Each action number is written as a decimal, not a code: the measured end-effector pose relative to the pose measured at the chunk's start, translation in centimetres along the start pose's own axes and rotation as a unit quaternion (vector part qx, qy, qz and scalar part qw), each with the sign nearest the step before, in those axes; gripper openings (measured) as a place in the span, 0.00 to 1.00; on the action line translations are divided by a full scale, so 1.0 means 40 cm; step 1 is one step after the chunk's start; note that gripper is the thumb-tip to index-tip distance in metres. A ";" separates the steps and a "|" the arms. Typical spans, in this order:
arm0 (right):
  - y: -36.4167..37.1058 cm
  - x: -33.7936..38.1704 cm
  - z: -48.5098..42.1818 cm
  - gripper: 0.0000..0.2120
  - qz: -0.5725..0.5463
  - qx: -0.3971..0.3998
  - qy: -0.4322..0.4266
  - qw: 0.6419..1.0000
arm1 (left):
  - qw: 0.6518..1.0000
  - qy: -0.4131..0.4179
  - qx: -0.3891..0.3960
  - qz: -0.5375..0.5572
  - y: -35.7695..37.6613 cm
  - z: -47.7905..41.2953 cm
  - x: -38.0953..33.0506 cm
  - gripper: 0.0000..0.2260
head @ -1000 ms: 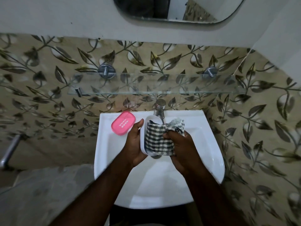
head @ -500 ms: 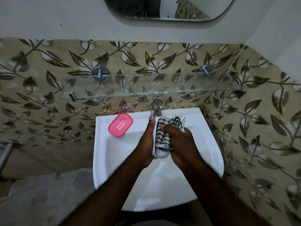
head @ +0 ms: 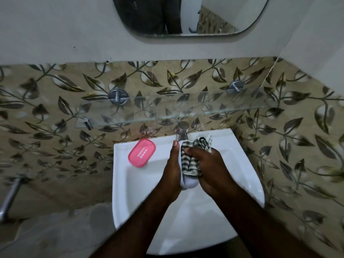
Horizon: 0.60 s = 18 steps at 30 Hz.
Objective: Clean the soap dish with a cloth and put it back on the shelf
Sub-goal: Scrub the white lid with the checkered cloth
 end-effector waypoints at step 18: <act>0.012 -0.019 0.019 0.08 0.175 0.108 -0.009 0.979 | 0.997 -0.006 -0.039 -0.066 -0.060 -0.017 -0.006 0.31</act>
Point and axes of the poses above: each hand's wrist, its own z-axis away from the middle knuckle, its own y-axis out of the palm, x = y × z, the point moved 10 cm from there along -z, towards the middle knuckle, and after that the axes turned 4 degrees about -y, right-handed, at the moved point
